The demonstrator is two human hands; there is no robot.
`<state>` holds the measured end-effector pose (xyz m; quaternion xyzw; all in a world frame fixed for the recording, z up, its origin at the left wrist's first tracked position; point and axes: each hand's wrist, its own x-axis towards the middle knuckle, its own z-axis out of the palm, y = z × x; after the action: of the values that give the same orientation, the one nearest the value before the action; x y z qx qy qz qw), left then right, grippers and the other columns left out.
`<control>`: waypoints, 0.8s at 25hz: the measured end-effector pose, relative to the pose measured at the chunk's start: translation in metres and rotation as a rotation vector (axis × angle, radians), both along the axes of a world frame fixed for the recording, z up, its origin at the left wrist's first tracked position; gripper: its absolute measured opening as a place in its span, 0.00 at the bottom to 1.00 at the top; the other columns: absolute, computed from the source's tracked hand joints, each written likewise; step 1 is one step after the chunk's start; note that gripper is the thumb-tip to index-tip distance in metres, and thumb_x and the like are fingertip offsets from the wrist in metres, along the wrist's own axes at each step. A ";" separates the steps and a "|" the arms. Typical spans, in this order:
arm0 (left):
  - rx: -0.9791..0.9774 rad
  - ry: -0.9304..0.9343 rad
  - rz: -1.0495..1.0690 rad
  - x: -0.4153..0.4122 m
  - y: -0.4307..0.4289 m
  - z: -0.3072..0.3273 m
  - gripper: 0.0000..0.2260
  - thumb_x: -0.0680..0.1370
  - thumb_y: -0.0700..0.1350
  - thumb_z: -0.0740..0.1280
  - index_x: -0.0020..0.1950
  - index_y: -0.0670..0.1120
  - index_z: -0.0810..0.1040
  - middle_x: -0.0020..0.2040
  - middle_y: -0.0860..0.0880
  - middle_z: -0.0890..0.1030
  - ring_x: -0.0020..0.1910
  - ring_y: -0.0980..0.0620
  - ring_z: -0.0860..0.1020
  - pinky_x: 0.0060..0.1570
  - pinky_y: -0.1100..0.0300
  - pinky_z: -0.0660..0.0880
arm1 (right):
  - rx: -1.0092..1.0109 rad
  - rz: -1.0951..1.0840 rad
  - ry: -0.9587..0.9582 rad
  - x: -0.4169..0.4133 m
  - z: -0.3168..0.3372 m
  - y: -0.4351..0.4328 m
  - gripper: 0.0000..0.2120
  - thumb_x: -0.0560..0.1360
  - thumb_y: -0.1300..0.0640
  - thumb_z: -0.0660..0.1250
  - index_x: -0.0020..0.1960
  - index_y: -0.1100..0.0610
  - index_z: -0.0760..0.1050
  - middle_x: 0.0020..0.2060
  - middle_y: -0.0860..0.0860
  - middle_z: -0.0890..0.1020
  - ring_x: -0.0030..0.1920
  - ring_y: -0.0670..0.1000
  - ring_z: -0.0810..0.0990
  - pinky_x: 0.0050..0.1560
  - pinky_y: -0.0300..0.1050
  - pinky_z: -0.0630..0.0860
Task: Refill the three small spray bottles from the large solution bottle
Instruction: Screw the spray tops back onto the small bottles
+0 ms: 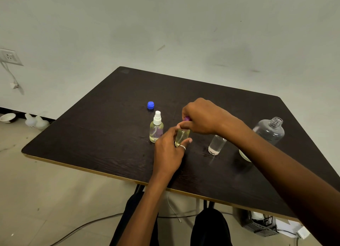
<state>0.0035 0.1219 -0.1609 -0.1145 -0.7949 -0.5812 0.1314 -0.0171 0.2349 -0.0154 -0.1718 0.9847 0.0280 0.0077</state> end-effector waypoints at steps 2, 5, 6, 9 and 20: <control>-0.005 -0.004 -0.005 -0.001 0.000 0.000 0.16 0.74 0.51 0.76 0.60 0.53 0.78 0.48 0.58 0.82 0.48 0.63 0.79 0.46 0.70 0.76 | 0.066 -0.043 0.059 0.002 -0.002 -0.002 0.18 0.77 0.40 0.64 0.38 0.54 0.71 0.31 0.48 0.73 0.34 0.49 0.75 0.31 0.39 0.65; -0.014 -0.004 -0.006 -0.001 0.000 0.000 0.14 0.74 0.51 0.76 0.57 0.52 0.78 0.45 0.60 0.80 0.48 0.65 0.78 0.43 0.74 0.74 | 0.113 -0.074 0.108 0.006 -0.003 -0.004 0.21 0.77 0.36 0.61 0.39 0.53 0.69 0.30 0.48 0.70 0.32 0.47 0.71 0.28 0.39 0.61; -0.012 -0.001 -0.008 -0.001 0.000 -0.001 0.14 0.74 0.50 0.76 0.57 0.52 0.79 0.45 0.60 0.80 0.47 0.65 0.79 0.43 0.73 0.74 | 0.100 -0.070 0.098 0.006 -0.003 -0.003 0.21 0.77 0.35 0.60 0.39 0.53 0.70 0.32 0.48 0.73 0.32 0.47 0.72 0.29 0.40 0.65; 0.015 0.005 -0.007 0.000 0.000 0.000 0.15 0.73 0.49 0.76 0.58 0.52 0.79 0.46 0.58 0.81 0.47 0.63 0.80 0.44 0.70 0.76 | -0.001 0.021 -0.028 0.005 0.000 0.004 0.14 0.76 0.42 0.66 0.53 0.52 0.77 0.46 0.49 0.81 0.44 0.48 0.78 0.44 0.44 0.77; 0.016 -0.027 -0.025 0.000 0.000 0.003 0.13 0.74 0.48 0.76 0.56 0.54 0.78 0.45 0.60 0.81 0.48 0.67 0.79 0.45 0.74 0.74 | -0.034 0.081 -0.054 -0.001 -0.003 0.003 0.08 0.74 0.57 0.70 0.54 0.54 0.80 0.45 0.48 0.82 0.45 0.47 0.78 0.44 0.41 0.76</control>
<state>0.0034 0.1219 -0.1582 -0.1156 -0.7904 -0.5907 0.1143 -0.0179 0.2382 -0.0189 -0.2124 0.9767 0.0071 0.0300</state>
